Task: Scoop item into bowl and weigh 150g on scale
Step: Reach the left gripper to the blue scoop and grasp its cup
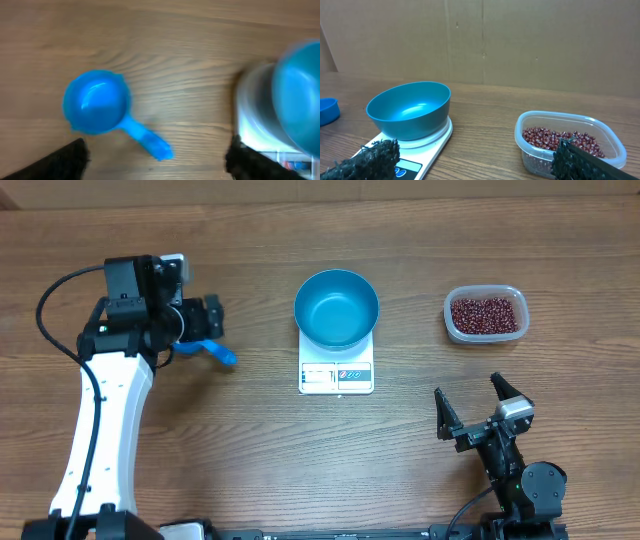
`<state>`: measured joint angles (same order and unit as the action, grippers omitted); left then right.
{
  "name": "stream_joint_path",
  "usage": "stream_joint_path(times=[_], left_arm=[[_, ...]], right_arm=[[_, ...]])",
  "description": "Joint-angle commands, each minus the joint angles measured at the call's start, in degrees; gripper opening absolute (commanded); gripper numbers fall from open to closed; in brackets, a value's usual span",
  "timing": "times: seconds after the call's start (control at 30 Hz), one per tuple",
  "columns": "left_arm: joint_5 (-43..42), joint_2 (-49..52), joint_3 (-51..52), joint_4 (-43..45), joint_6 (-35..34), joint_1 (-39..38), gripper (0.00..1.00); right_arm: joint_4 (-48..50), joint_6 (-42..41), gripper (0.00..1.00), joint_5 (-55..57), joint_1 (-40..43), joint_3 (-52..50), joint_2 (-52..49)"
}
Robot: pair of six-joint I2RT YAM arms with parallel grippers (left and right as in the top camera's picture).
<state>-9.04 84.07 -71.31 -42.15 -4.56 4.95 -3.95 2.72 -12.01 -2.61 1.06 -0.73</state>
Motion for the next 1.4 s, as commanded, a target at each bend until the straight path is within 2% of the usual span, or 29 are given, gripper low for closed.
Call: stream_joint_path(times=[0.0, 0.03, 0.1, 0.53, 0.6, 0.63, 0.67, 0.9, 1.2, 1.37], left_arm=[[12.17, 3.82, -1.38, -1.14, -12.2, 3.32, 0.77], [12.74, 5.55, -1.38, -1.16, -13.64, 4.22, 0.7], [12.87, 7.89, -1.38, -0.94, -14.97, 5.22, 0.65], [13.9, 21.22, -1.38, 2.01, -16.22, 6.82, 0.59], [13.9, 23.3, -1.38, 3.26, -16.22, 6.82, 0.54], [13.86, 25.03, -1.38, 4.66, -16.24, 6.8, 0.47], [13.75, 25.49, -1.38, 5.05, -16.24, 6.8, 0.45], [12.35, 28.22, -1.38, 7.96, -16.26, 6.64, 0.4], [12.2, 30.01, -1.4, 8.39, -16.26, 6.64, 0.07], [11.72, 29.35, -1.84, 7.69, -16.26, 6.64, 0.04]], right_arm=[[0.26, -0.39, 1.0, 0.42, 0.44, -0.61, 0.57], [0.28, -0.39, 1.0, 0.42, 0.44, -0.61, 0.57], [0.28, -0.39, 1.0, 0.42, 0.44, -0.61, 0.57], [0.28, -0.39, 1.0, 0.42, 0.44, -0.61, 0.57], [0.28, -0.39, 1.0, 0.42, 0.44, -0.61, 0.57], [0.28, -0.39, 1.0, 0.42, 0.44, -0.61, 0.57], [0.26, -0.39, 1.0, 0.42, 0.44, -0.61, 0.57], [0.28, -0.37, 1.0, 0.42, 0.44, -0.61, 0.57], [0.28, -0.39, 1.0, 0.42, 0.44, -0.61, 0.57], [0.28, -0.39, 1.0, 0.42, 0.44, -0.61, 0.57]])
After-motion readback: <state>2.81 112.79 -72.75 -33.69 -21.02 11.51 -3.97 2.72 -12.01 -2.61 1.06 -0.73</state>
